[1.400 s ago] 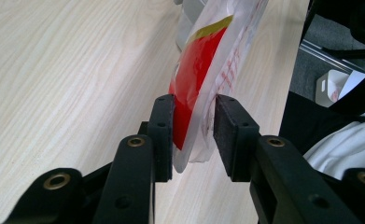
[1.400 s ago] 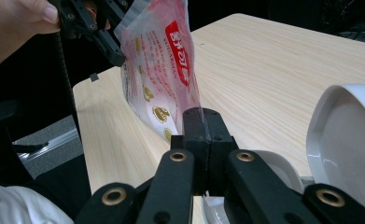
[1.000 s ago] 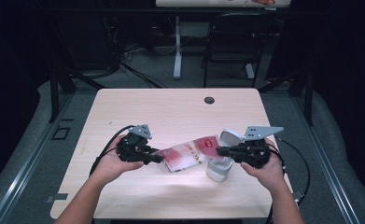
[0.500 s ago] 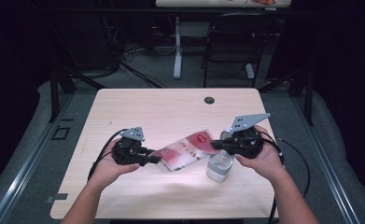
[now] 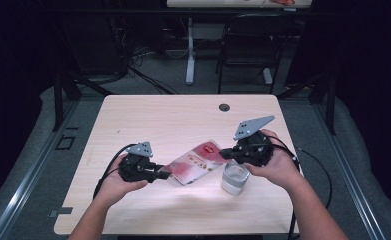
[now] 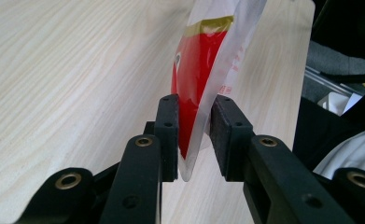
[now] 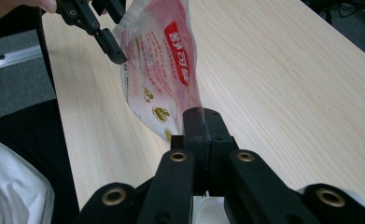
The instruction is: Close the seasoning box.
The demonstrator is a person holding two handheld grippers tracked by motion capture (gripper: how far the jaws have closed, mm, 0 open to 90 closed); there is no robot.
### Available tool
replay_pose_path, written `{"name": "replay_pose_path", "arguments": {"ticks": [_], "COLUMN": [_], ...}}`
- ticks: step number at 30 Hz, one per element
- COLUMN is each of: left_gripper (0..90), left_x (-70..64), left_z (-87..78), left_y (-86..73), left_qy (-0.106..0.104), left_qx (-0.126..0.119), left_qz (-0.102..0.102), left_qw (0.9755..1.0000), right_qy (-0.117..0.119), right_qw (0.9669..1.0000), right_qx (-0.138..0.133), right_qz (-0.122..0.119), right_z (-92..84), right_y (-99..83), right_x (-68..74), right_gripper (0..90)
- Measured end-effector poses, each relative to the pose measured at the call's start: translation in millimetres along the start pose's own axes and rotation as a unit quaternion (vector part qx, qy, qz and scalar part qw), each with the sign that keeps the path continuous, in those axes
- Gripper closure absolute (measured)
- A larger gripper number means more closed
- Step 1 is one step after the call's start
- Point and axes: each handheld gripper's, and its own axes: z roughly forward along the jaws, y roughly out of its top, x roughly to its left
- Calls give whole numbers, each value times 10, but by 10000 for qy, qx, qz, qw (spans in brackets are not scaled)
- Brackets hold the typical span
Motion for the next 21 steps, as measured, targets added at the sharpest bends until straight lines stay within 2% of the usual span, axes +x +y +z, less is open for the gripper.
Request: {"name": "replay_pose_path", "arguments": {"ticks": [5, 14, 21], "left_gripper": [747, 754, 756], "left_x": [26, 36, 80], "left_z": [12, -33, 68], "left_y": [-76, -137, -209], "left_qy": [-75, 50, -82], "left_qx": [17, 39, 63], "left_qz": [-60, -100, -226], "left_qw": [10000, 9999, 9997], "right_qy": [-43, -27, -125], "right_qw": [9997, 9988, 9961], "right_qx": [182, 377, 645], "right_qz": [-186, -309, -593], "right_z": [40, 120, 177], "right_y": [114, 265, 385], "right_x": [70, 86, 147], "right_gripper": [900, 900, 900]}}
